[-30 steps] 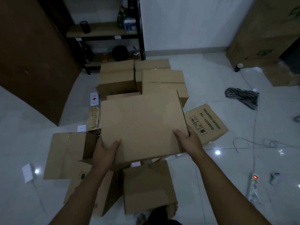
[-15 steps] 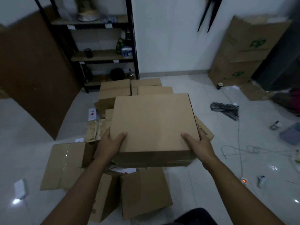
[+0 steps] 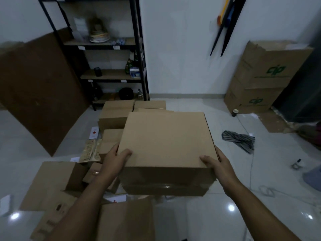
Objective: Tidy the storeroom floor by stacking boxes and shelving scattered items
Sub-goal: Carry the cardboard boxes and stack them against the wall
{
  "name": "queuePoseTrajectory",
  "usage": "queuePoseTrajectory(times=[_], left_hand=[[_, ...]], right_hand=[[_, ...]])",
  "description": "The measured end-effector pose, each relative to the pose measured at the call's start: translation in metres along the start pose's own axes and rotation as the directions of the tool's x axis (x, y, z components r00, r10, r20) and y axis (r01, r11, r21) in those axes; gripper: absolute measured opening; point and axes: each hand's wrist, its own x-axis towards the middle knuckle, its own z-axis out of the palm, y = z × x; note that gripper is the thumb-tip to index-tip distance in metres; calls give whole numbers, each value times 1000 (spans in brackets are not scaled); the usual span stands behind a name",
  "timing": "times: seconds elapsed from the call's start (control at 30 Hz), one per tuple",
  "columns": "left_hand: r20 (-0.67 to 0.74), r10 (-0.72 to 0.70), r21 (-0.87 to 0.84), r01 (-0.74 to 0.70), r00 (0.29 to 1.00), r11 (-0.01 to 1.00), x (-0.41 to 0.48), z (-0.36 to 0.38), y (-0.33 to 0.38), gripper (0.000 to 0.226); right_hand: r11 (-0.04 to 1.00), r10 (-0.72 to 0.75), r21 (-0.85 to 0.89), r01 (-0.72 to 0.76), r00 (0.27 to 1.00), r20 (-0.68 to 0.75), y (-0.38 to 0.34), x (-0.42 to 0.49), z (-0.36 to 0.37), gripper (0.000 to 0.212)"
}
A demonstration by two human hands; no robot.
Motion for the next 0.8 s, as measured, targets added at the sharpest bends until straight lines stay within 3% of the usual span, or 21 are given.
queuePoseTrajectory(times=[0.1,0.23,0.43,0.8], left_hand=[[3,-2,-95,2,1000,996,-3,45,22,32],[49,-34,-202,43,998,979,-3,94,54,33],[21,-83,-258,86,996,962,38,150,86,74],[22,-104,-379,105,994,919,206,275,157,27]], right_hand=[[999,-41,21,40,999,22,-14,22,-54,51],[998,-50,49,49,999,20,-30,56,-106,50],[993,-64,95,63,998,3,-35,125,-145,50],[996,-2,94,0,1000,24,-67,312,-211,47]])
